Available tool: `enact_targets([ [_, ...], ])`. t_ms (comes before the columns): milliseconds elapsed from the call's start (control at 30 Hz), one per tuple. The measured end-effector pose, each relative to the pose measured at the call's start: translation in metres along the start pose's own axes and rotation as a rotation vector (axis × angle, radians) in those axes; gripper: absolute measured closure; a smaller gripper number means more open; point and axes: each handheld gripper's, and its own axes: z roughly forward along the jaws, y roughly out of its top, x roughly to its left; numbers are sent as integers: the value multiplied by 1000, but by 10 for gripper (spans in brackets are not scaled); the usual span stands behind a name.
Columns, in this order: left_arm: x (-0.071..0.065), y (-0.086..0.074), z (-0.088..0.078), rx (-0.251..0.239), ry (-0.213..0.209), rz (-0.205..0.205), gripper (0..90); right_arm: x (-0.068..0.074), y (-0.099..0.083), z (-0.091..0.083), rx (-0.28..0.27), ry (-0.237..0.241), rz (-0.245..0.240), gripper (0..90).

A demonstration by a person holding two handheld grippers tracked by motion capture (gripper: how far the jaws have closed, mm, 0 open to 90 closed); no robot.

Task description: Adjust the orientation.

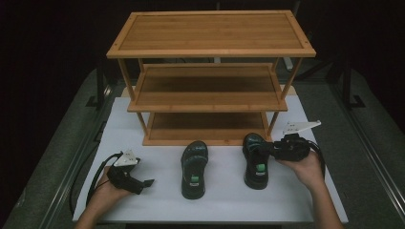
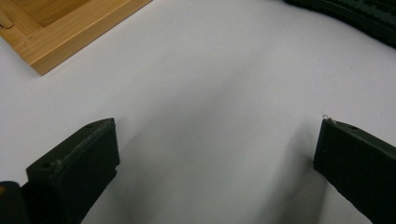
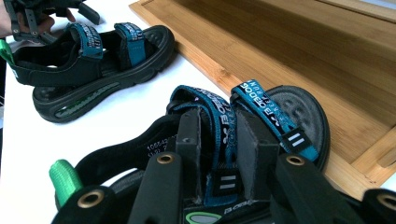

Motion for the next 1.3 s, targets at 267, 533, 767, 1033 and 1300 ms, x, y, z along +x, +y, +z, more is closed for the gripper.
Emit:
enact_targets([
  [267, 0, 0, 0, 0, 0, 1, 0, 9, 7, -12, -61, 12, -10, 715],
  [533, 0, 0, 0, -1, 0, 1, 0, 31, 19, -2, -79, 24, -57, 715],
  [767, 0, 0, 0, -2, 0, 0, 0, 51, 30, 21, -52, 35, -76, 714],
  [1033, 0, 0, 0, 0, 0, 1, 0, 66, 35, 45, -32, 59, -89, 714],
  [1300, 0, 0, 0, 0, 0, 0, 0, 74, 33, 65, -5, 59, -100, 713],
])
